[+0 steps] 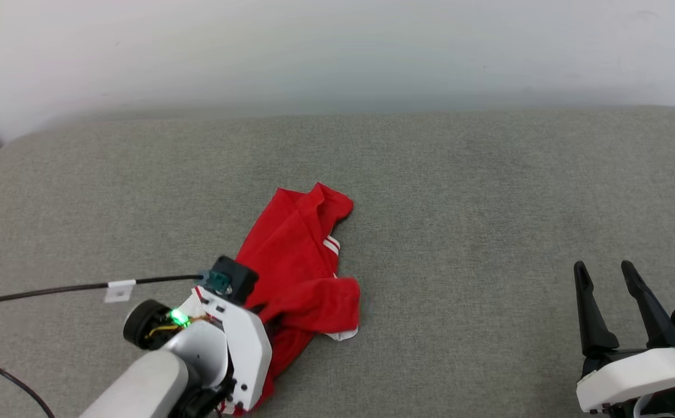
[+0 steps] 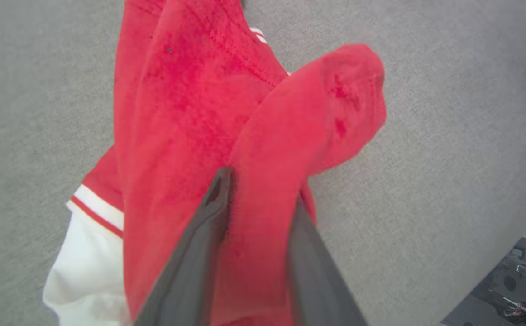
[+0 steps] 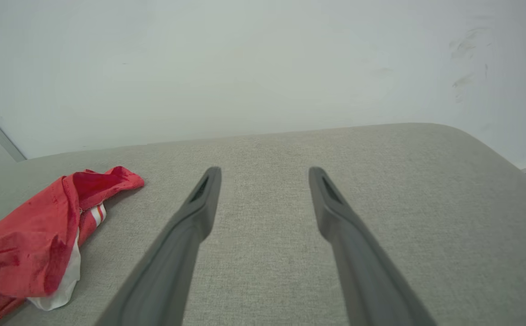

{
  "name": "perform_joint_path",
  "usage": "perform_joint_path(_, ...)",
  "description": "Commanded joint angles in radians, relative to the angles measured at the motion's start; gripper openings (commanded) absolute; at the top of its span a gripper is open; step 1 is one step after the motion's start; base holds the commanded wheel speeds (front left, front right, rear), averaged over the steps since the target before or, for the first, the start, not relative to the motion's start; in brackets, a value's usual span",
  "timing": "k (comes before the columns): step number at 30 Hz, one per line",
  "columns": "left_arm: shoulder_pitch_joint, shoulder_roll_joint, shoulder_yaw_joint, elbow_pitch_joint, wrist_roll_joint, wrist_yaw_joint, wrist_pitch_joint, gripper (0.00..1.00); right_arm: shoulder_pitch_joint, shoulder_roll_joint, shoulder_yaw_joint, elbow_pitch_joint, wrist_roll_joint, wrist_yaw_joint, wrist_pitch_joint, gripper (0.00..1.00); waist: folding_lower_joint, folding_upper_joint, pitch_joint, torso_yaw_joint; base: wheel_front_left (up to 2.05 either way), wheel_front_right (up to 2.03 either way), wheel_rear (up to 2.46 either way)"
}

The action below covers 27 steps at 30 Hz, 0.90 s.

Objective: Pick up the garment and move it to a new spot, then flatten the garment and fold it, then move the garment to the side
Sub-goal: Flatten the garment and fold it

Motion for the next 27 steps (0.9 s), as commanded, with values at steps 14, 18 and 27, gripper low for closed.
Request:
perform_joint_path(14,-0.146,-0.030,0.161,-0.002,0.047,0.105,-0.264,0.00,-0.036,0.001,0.004,0.024,0.015,0.000,-0.021,1.00,0.0000,0.0000,0.016,-0.017,0.00,0.00,0.00)
perform_joint_path(18,-0.153,-0.038,0.186,0.022,0.033,0.114,-0.303,0.00,-0.041,0.001,0.006,0.029,0.015,0.000,-0.024,1.00,0.0000,0.0000,0.025,-0.029,0.00,0.00,0.00)
perform_joint_path(27,-0.044,-0.137,0.047,-0.059,0.037,0.068,-0.309,0.00,-0.048,0.001,-0.005,0.024,0.008,0.000,-0.024,1.00,0.0000,0.0000,0.047,-0.035,0.00,0.00,0.00)
